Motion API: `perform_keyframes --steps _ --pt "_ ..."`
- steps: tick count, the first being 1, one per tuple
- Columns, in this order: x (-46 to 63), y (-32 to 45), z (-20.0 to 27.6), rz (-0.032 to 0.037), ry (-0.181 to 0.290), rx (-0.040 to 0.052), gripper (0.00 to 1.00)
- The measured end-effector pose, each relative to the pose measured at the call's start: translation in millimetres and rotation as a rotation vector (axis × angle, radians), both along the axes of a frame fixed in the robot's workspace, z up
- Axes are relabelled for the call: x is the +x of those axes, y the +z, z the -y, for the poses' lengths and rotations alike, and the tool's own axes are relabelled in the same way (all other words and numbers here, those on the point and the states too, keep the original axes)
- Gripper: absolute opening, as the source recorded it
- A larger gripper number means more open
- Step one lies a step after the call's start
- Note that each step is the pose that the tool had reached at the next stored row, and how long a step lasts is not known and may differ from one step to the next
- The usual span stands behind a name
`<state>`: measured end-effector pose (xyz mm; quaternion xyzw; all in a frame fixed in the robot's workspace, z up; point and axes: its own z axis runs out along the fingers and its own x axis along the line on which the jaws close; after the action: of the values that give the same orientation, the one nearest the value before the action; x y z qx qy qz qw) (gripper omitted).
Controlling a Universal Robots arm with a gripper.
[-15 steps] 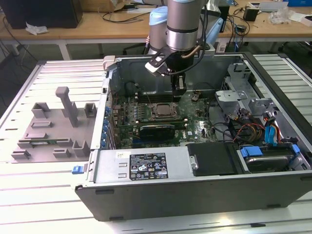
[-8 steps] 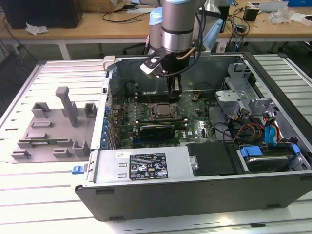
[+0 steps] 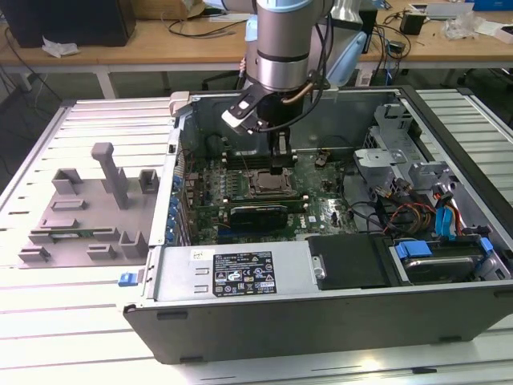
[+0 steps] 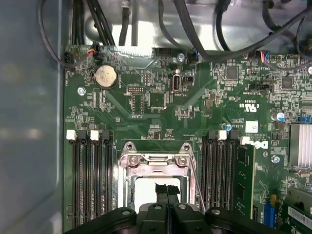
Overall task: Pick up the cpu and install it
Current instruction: 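Close the cpu cover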
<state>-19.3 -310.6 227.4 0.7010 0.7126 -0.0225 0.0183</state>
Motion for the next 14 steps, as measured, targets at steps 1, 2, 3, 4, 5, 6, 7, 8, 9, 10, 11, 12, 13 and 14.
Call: perform_keyframes --steps 1,2,3,4,5,6,7,8,9,10,11,12,13,14 --pt "-1.1 -0.6 0.0 0.0000 0.000 0.0000 0.11" --pt "-3.4 -1.4 0.0 -0.0001 0.000 -0.0001 0.11" --pt "-5.6 -1.9 0.1 -0.0001 0.000 -0.0002 0.11" --pt "-6.5 -2.0 0.0 -0.0002 0.000 -0.0002 0.11" --pt "-6.7 -2.0 0.0 -0.0001 0.000 -0.0001 0.11" --pt "-6.7 -2.0 0.0 0.0000 0.000 0.0000 0.11" --pt "-6.7 -2.0 0.0 0.0000 0.000 0.0000 0.11" --pt "-6.7 -2.0 0.0 0.0000 0.002 -0.0001 0.11" --pt "-6.7 -2.1 0.0 0.0001 0.032 0.0002 0.11" --pt "-6.7 -2.1 0.0 0.0001 0.051 0.0002 0.11" --pt "-6.7 -2.1 0.0 0.0001 0.069 0.0002 0.11" --pt "-6.7 -2.1 0.0 0.0000 0.088 0.0000 0.11" --pt "-6.7 -2.1 0.0 0.0000 0.112 -0.0002 0.11" --pt "-6.7 -2.1 0.0 0.0001 0.146 -0.0003 0.11"
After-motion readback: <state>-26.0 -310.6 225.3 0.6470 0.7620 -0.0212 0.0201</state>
